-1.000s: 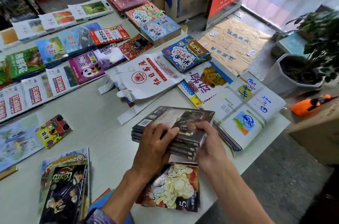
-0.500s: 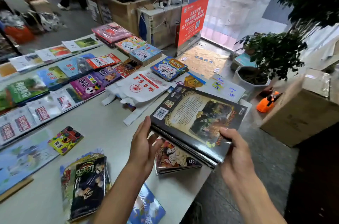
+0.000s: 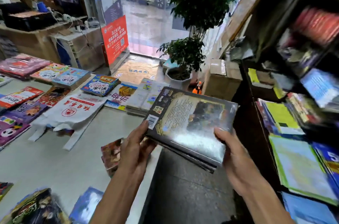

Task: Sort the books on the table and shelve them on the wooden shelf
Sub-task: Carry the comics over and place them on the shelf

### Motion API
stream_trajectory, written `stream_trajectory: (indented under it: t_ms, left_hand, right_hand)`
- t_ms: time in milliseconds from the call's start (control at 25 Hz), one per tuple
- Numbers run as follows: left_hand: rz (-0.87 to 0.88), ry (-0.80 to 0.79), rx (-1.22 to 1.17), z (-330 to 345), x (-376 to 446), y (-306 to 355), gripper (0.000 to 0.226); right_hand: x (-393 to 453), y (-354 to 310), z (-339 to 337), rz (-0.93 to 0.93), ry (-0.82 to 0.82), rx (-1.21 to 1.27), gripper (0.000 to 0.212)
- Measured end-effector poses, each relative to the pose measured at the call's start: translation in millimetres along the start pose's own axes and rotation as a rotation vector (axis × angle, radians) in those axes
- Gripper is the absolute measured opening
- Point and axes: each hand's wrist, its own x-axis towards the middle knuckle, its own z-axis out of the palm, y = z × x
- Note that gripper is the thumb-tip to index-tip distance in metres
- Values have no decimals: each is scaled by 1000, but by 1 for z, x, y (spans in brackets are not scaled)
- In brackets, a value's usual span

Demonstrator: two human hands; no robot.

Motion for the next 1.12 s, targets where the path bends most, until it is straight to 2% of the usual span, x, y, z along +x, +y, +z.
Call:
stream_trajectory:
  t_ms: [80,160,320,440,480,560,640,760,880,1000,1120]
  left_hand:
    - [-45,-77,9,26,-18,-23,19]
    - [-80,-146,48,50,-42,-48,22]
    - [-144,-312,53,86,-106,-101,13]
    - [-186,-404,100,111,-164,-140,36]
    - [-203,-431,119,117,-182,-152,36]
    - [-256,-498,136,127,-215,-173,21]
    - [-303,-538,149,136,-244,-189,13]
    - [-382,-539,230,152,-280,-206,12]
    - [-438,-624,280,167,-303,-223,14]
    - [-506,-754,307,186,-327,-235,16]
    - [-576,-924,360,203,-357,-245,16]
  right_hand:
    - [-36,-15,-39,52,-71,-60,82]
    - [-77,-21,-78,11,-123,-53,81]
    - [-162,-24,-133,-96,87,-5,66]
    - [-236,-23,-167,-163,241,66,62]
    - [-260,-23,-176,-188,300,70,66]
    - [-301,-23,-190,-239,402,56,63]
    - [-338,-24,-198,-291,450,64,60]
    - [-387,-24,-207,-367,434,62,77]
    - [-426,-19,-208,-430,459,109,84]
    - [-457,-16,-204,-523,605,180,73]
    - [-490,-19,-192,-640,835,204,72]
